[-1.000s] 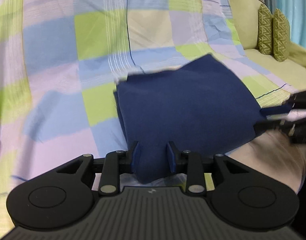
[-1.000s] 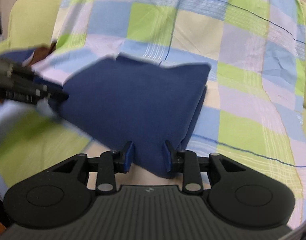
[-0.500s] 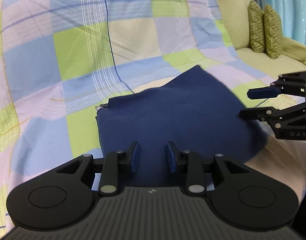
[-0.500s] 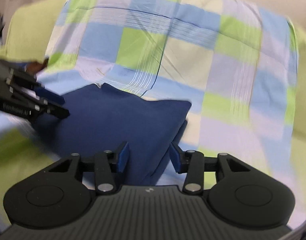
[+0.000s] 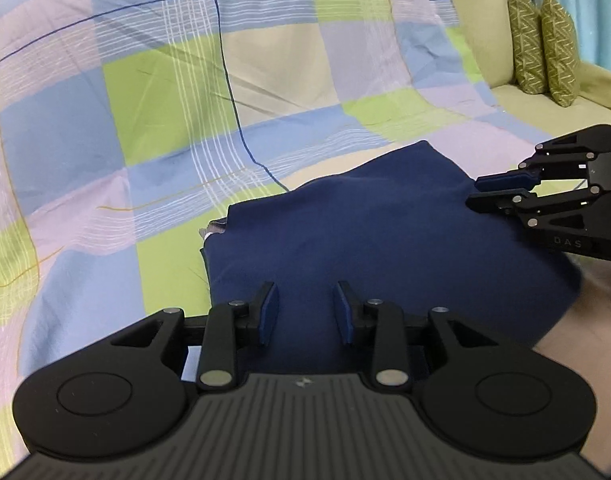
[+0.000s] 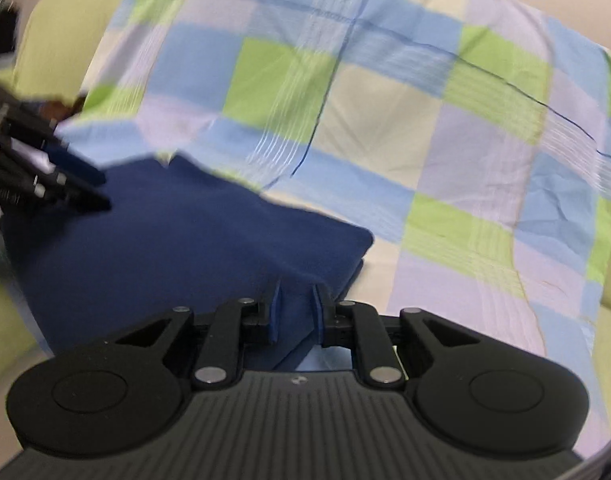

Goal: Fold clothes

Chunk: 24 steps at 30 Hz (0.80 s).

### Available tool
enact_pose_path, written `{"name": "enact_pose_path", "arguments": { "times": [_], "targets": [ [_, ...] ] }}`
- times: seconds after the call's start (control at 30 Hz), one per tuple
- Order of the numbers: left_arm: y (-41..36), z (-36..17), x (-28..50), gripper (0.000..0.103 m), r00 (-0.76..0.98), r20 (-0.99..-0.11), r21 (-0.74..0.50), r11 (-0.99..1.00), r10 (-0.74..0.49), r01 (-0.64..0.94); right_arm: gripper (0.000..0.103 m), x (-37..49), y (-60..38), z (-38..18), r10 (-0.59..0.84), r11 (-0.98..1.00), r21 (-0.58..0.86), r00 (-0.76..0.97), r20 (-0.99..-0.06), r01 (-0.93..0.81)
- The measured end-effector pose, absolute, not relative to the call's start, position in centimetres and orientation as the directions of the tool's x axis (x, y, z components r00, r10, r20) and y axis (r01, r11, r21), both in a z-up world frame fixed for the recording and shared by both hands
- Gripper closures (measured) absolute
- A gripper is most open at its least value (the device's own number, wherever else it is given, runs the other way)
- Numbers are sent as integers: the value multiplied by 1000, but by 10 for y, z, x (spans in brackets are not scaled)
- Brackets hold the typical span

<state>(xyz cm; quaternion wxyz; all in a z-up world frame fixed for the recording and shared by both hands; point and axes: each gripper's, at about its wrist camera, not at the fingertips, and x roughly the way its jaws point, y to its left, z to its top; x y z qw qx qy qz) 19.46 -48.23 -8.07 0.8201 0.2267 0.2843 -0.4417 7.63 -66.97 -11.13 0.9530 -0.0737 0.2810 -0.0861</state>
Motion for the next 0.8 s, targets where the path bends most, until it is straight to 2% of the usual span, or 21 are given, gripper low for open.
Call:
{"name": "enact_pose_path", "arguments": {
  "times": [0.33, 0.47, 0.63, 0.7, 0.77, 0.8],
  "targets": [
    [-478, -70, 191, 63, 459, -681, 126, 526, -571, 841, 86, 81, -675, -100, -219, 976, -137, 805, -551, 172],
    [-468, -59, 182, 63, 482, -683, 150, 540, -549, 828, 86, 60, -652, -72, -206, 979, -104, 837, -507, 178],
    [-461, -55, 175, 62, 473, -693, 153, 530, -544, 834, 86, 52, -630, -83, -182, 983, -116, 801, -570, 141],
    [-454, -48, 167, 53, 479, -686, 175, 515, -547, 839, 86, 46, -626, -75, -177, 984, -90, 804, -568, 153],
    [-444, -43, 151, 28, 492, -653, 238, 461, -576, 855, 81, 35, -614, -62, -176, 984, -111, 815, -552, 137],
    [-436, -40, 139, 22, 497, -624, 288, 414, -603, 864, 69, 29, -604, -59, -175, 983, -150, 814, -553, 110]
  ]
}}
